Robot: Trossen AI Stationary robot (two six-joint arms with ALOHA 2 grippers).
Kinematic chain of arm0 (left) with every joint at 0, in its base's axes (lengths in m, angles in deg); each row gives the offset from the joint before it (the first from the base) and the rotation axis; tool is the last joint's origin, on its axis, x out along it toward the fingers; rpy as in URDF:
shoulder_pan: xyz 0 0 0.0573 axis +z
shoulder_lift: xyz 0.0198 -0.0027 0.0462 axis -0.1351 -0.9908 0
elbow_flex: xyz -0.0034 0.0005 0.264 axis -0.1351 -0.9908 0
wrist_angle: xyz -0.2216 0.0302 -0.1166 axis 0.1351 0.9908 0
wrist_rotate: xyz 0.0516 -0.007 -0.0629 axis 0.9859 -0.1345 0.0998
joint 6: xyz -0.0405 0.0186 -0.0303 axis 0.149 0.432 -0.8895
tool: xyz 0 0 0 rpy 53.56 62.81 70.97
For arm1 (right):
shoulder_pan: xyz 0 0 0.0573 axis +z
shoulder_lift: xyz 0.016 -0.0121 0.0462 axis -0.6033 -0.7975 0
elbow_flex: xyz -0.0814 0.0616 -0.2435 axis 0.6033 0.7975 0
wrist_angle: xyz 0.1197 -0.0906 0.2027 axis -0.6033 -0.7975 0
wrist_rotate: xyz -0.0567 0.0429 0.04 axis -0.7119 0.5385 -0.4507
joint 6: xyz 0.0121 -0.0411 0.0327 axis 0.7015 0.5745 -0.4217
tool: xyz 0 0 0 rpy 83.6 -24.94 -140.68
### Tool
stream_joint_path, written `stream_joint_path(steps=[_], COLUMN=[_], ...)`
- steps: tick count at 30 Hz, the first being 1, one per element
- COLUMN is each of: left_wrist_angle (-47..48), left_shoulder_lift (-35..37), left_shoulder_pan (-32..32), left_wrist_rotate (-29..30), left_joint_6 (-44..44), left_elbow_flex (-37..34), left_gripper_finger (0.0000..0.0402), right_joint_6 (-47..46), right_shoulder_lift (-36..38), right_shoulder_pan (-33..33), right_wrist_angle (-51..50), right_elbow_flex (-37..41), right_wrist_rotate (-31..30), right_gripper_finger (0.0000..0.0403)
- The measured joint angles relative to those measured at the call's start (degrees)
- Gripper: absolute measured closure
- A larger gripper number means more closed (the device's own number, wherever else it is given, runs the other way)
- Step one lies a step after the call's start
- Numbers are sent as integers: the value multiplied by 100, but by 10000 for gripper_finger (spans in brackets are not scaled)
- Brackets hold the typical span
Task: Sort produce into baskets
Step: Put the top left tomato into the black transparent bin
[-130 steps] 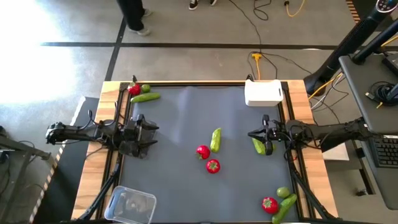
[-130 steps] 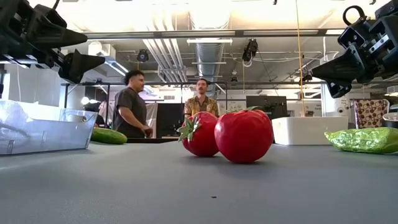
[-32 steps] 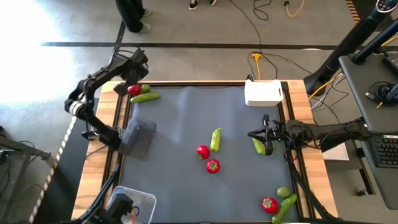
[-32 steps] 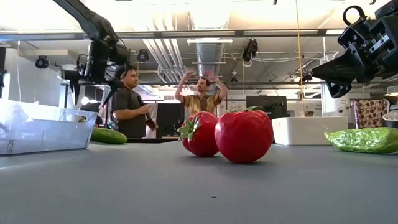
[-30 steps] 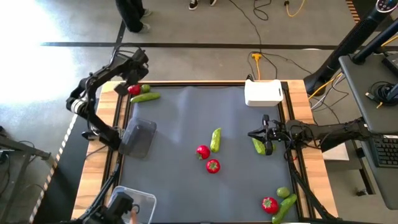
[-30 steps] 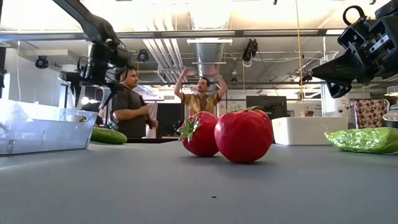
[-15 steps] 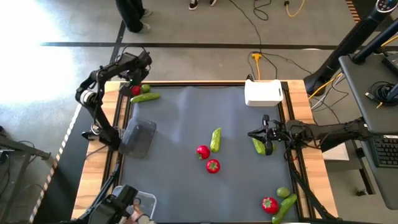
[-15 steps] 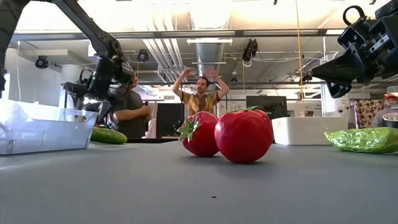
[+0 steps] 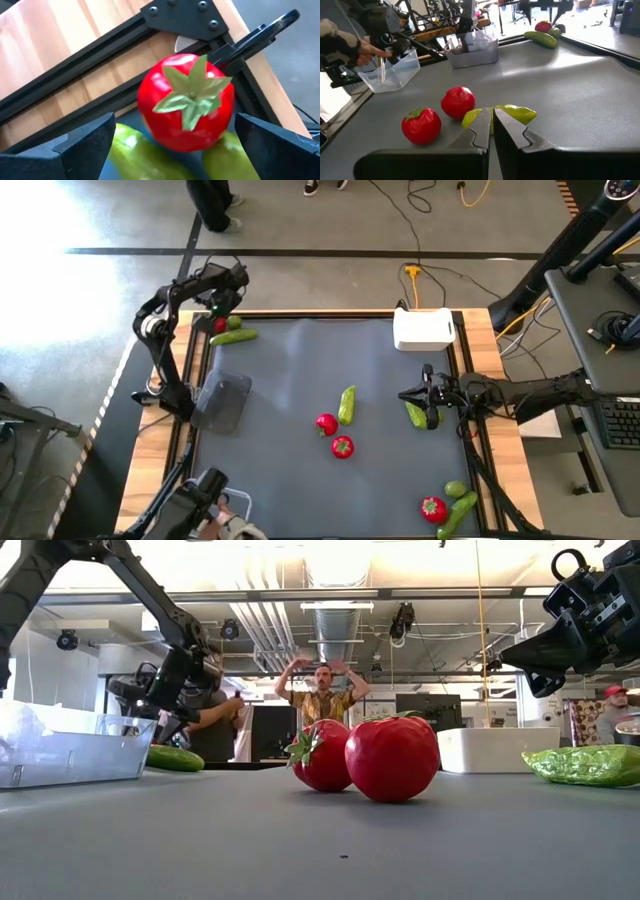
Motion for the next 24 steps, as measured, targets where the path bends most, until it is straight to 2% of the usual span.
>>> stream_joint_path(steps=[15,24], left_wrist_angle=[256,209], left_shoulder_lift=[-543,-544], left_shoulder_pan=[163,240], left_wrist_rotate=[318,196], left_joint_6=[-586,-733], left_elbow_flex=[381,383], left_gripper_finger=[11,53], right_joint_6=[0,0], right_shoulder_lift=[0,0], right_shoulder_pan=[0,0], right_wrist_angle=[0,0], right_elbow_flex=[0,0], right_wrist_rotate=[0,0], right_gripper_finger=[390,390])
